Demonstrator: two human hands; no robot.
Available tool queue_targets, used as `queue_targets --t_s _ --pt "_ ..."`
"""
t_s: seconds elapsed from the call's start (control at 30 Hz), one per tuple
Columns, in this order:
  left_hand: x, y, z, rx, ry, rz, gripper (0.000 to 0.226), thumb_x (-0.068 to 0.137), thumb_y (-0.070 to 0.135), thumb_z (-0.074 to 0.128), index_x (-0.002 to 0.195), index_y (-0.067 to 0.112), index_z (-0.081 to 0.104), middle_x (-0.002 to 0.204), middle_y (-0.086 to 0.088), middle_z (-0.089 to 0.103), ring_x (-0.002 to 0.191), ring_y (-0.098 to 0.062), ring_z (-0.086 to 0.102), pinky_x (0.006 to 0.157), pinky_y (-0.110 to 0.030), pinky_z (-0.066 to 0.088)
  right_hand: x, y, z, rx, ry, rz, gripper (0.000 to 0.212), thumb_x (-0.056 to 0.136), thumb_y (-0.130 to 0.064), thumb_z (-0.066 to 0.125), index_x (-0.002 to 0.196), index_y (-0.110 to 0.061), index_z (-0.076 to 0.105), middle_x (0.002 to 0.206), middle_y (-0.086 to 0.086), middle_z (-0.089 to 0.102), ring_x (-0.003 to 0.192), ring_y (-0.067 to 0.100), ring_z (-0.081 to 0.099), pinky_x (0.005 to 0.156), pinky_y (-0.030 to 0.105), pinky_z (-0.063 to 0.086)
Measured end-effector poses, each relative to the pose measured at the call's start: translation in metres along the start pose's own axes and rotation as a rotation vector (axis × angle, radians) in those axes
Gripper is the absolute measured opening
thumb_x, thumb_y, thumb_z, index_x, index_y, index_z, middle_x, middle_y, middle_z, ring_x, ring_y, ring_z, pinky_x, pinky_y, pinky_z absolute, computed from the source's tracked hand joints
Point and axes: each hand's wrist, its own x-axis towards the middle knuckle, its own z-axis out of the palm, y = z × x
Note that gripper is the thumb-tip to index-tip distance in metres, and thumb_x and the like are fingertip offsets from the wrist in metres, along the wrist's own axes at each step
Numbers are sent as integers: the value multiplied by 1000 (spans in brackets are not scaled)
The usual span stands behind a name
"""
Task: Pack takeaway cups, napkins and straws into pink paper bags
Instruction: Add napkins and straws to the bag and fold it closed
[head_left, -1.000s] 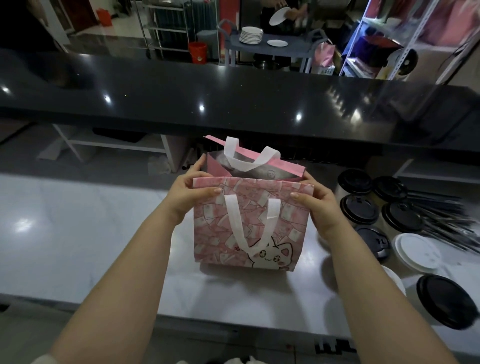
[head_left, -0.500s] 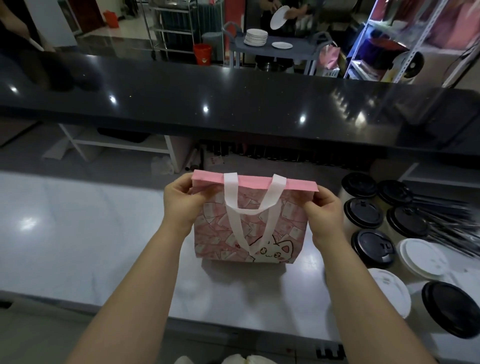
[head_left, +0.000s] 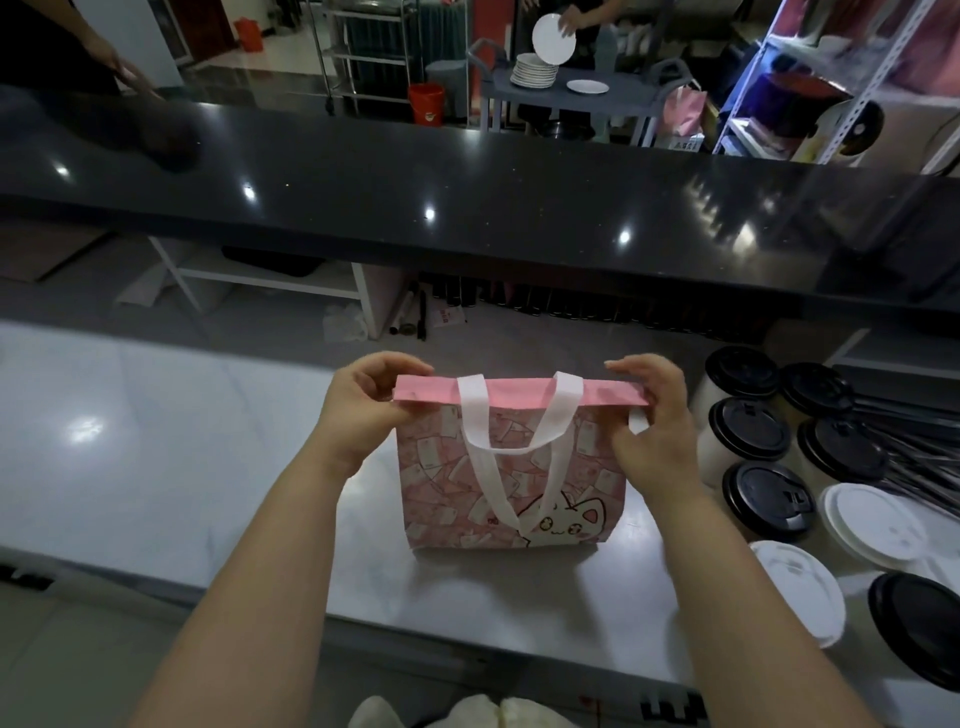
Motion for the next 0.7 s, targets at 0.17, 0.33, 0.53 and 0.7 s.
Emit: queue_targets --t_s 0.17,0.33,0.53,0.7 --pt "-1 -7 0 25 88 14 44 69 -17 74 65 26 71 74 8 70 72 -7 66 65 -22 55 -3 6 -3 -165 -71 -148 25 78 15 68 91 -6 68 109 0 61 102 15 59 89 27 51" --pt "-7 -3 -10 357 89 193 38 71 -10 77 71 29 72 83 13 72 84 -4 65 78 -15 51 -8 4 -14 -159 -90 -58 17 77 -3 78 89 -15 72 100 -11 65 97 5 61 89 19 48" --pt "-23 5 -14 562 83 300 25 67 32 85 86 36 69 93 24 68 94 3 61 85 -2 39 -10 -17 -5 87 59 241 34 79 -19 79 92 -40 56 90 -17 65 90 6 63 81 20 52" --pt "-24 -2 0 589 229 254 38 77 12 79 96 41 63 87 32 63 91 11 56 79 -5 41 -3 -24 2 21 17 255 36 82 -4 72 87 -39 63 87 -25 64 86 -2 61 76 16 50"
